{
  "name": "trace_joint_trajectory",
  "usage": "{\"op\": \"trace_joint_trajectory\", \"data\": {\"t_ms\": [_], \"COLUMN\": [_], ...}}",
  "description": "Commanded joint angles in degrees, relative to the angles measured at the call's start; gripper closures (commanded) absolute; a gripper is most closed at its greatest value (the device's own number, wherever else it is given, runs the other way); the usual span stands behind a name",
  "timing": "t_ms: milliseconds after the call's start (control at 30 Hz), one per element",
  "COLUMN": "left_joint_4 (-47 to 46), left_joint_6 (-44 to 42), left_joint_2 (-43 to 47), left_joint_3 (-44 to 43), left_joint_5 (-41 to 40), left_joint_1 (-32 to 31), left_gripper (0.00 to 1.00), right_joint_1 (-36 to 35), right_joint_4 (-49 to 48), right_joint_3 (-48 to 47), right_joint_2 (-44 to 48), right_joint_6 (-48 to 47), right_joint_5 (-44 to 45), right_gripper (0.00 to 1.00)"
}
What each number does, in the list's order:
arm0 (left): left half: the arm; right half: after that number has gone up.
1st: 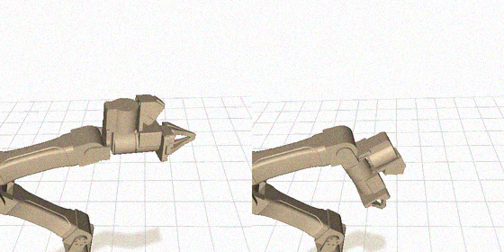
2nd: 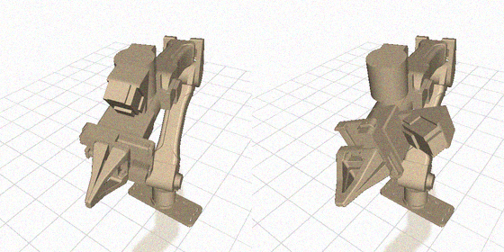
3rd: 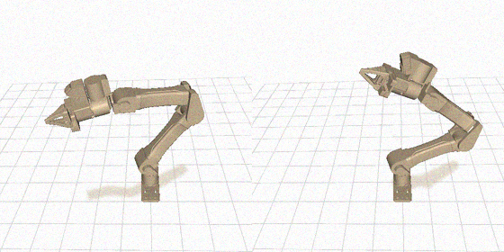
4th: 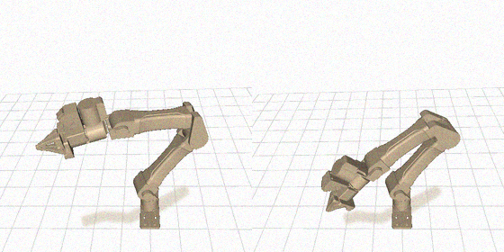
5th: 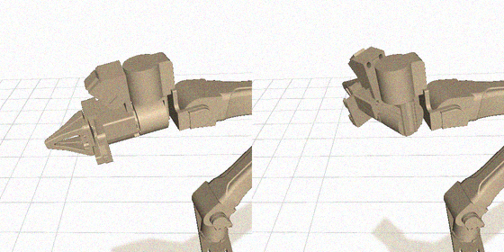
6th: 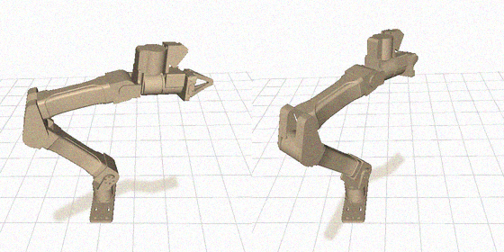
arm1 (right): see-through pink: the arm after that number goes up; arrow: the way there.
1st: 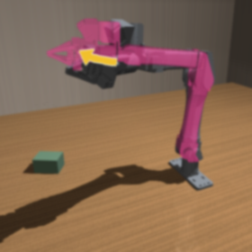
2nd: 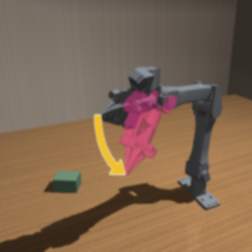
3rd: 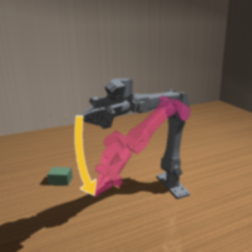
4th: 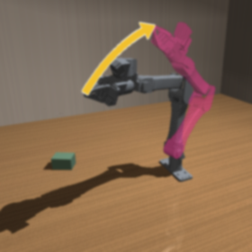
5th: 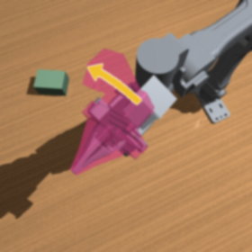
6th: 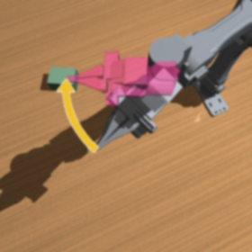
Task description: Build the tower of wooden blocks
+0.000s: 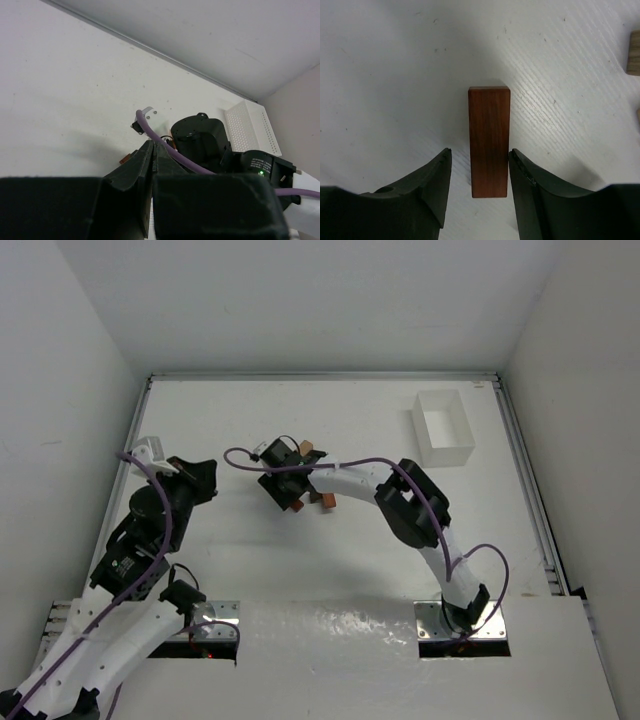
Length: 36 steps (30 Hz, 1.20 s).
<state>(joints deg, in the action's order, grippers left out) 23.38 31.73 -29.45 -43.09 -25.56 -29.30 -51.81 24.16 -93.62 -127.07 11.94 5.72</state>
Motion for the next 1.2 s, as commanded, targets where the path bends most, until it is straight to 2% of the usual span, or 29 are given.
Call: {"op": "trace_joint_trajectory", "data": {"t_ms": [0,367,533,667,833,1167], "left_joint_4": [0.09,-0.61,-0.35,-0.17,-0.44,-2.54], "left_joint_6": [-2.1,-5.27,-6.76,-7.38,-7.82,-9.31], "left_joint_2": [0.36,2.47,3.35,4.4,4.4,6.51], "left_joint_3": [-1.47,-0.24,-0.59,-0.5,0.02,2.13], "left_joint_5": [-1.07,-0.45,-1.07,-1.51,-0.55,3.85], "left_joint_1": [0.03,-0.06,-0.06,-0.06,0.03,0.03], "left_gripper": [0.99,0.99,0.99,0.99,0.99,0.99], "right_joint_1": [0.05,-0.66,-0.75,-0.75,-0.66,-0.66], "right_joint_4": [-0.52,-1.31,1.15,-0.69,-2.98,-6.84], "right_joint_3": [-3.67,-5.6,-8.33,-6.22,-4.11,7.2], "right_joint_2": [-1.78,-2.22,-4.59,-3.9,1.2,13.67], "right_joint_6": [0.53,0.62,0.8,2.64,8.61,20.12], "right_joint_5": [1.31,5.44,5.89,7.02,12.11,21.26], "right_gripper": [0.52,0.66,0.68,0.76,0.83,0.81]}}
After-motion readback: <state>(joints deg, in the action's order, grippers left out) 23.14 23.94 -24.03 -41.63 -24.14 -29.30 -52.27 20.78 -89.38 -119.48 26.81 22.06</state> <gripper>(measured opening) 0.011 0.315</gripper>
